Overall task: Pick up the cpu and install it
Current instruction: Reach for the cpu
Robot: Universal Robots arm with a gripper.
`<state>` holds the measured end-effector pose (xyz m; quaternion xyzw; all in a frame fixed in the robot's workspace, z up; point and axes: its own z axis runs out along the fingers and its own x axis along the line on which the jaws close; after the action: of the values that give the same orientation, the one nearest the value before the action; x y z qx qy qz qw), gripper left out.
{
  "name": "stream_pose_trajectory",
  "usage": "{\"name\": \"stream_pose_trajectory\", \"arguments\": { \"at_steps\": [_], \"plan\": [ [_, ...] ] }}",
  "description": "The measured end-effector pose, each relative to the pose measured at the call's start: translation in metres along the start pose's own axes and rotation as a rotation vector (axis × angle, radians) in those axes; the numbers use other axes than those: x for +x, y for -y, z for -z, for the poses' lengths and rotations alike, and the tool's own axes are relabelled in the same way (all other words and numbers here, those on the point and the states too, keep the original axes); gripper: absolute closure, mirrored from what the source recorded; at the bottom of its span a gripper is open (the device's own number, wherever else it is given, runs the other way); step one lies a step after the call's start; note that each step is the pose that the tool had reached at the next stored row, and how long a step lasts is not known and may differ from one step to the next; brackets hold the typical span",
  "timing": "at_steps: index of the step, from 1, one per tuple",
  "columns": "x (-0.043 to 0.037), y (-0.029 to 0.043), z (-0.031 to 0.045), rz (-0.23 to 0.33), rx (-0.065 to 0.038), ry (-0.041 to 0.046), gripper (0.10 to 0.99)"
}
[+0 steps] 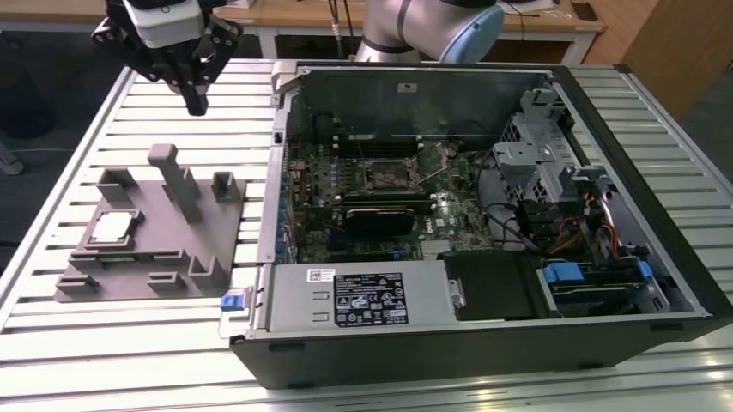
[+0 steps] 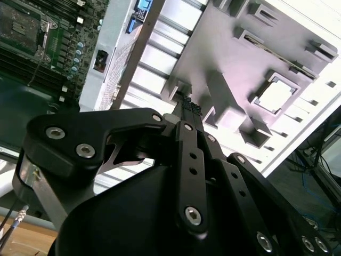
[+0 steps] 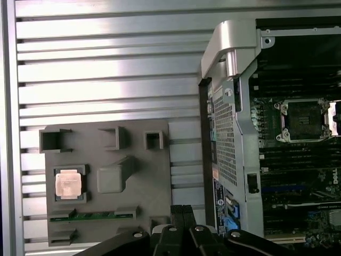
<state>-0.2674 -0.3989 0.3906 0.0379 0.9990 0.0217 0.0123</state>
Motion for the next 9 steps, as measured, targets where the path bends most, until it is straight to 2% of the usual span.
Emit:
{"name": "stream_pose_trajectory", "arguments": {
  "at_steps": [5,9],
  "plan": [
    [0.0047,0.0004,-0.0003,0.000,0.000,-0.0005,0.980],
    [0.0157,0.0012,-0.0004,0.000,0.000,-0.0009,0.980]
  ]
}}
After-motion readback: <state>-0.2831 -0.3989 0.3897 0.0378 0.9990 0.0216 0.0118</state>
